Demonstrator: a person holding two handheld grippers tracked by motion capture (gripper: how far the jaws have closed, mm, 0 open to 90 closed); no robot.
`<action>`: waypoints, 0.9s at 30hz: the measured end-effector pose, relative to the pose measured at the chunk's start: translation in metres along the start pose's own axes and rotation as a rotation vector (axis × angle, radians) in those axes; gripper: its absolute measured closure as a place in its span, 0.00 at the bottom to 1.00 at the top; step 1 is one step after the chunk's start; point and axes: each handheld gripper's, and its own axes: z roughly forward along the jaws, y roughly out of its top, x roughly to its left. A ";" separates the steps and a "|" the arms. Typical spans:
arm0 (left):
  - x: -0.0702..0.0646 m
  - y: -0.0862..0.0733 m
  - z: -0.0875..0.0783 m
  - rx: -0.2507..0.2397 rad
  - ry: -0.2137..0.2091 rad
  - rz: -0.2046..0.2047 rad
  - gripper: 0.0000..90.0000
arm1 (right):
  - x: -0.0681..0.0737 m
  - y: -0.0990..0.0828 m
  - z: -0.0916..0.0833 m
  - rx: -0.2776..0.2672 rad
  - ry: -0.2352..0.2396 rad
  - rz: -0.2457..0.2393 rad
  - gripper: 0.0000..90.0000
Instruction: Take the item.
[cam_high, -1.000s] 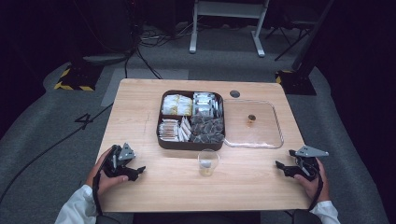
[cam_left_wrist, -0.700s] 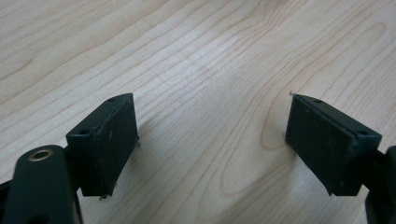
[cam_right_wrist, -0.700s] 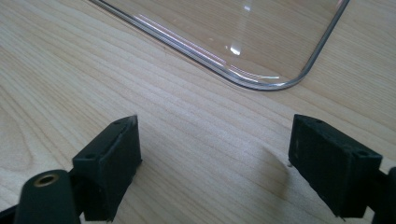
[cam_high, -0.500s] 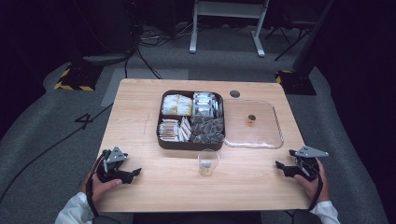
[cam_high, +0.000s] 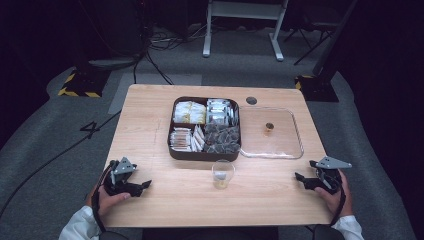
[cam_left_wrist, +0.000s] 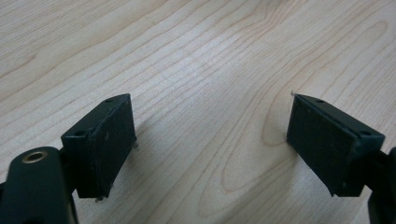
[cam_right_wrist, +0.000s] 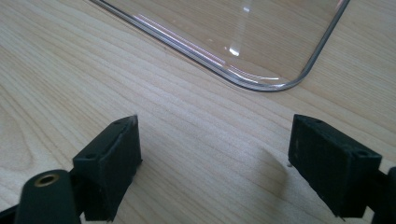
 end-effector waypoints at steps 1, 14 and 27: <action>0.000 0.000 0.000 0.000 0.000 0.000 0.17 | 0.000 0.000 0.000 0.000 0.001 0.001 0.19; 0.000 0.000 0.000 0.003 -0.002 -0.002 0.17 | 0.000 0.000 0.000 -0.001 -0.001 -0.002 0.19; 0.001 0.002 0.001 0.003 0.008 0.002 0.17 | 0.000 0.000 0.000 0.000 0.003 0.000 0.19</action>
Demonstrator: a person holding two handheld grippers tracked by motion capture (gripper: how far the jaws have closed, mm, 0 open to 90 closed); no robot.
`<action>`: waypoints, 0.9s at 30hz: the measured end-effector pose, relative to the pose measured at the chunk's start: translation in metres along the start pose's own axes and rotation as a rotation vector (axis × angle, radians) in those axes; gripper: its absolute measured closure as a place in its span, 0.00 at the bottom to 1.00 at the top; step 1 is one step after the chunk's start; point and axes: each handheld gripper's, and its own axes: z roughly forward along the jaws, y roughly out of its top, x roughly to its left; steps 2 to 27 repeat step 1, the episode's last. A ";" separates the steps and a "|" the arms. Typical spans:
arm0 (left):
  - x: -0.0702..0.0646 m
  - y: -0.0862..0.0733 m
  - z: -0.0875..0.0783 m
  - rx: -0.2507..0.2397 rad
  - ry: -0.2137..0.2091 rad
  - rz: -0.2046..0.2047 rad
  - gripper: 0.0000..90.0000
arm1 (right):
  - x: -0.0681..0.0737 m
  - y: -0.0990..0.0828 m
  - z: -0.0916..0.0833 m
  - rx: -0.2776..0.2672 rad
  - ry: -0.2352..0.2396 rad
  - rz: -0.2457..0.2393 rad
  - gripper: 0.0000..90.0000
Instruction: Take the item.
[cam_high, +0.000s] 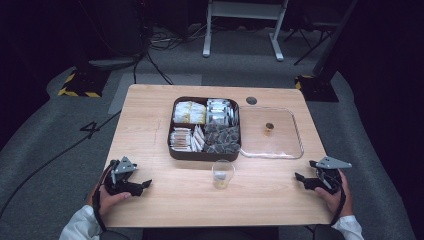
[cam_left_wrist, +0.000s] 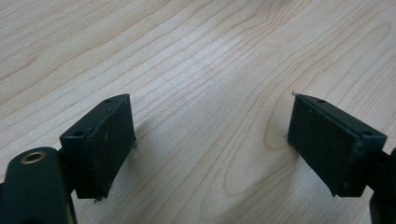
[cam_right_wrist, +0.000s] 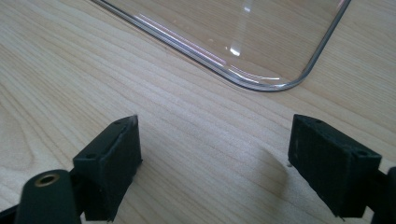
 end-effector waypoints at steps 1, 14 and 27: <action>0.000 0.000 0.000 0.000 -0.002 -0.005 0.17 | 0.000 0.000 0.000 0.000 0.000 0.000 0.19; 0.000 0.000 0.000 0.000 -0.002 -0.005 0.17 | 0.000 0.000 0.000 0.000 0.000 0.000 0.19; 0.000 0.000 0.000 0.000 -0.002 -0.005 0.17 | 0.000 0.000 0.000 0.000 0.000 0.000 0.19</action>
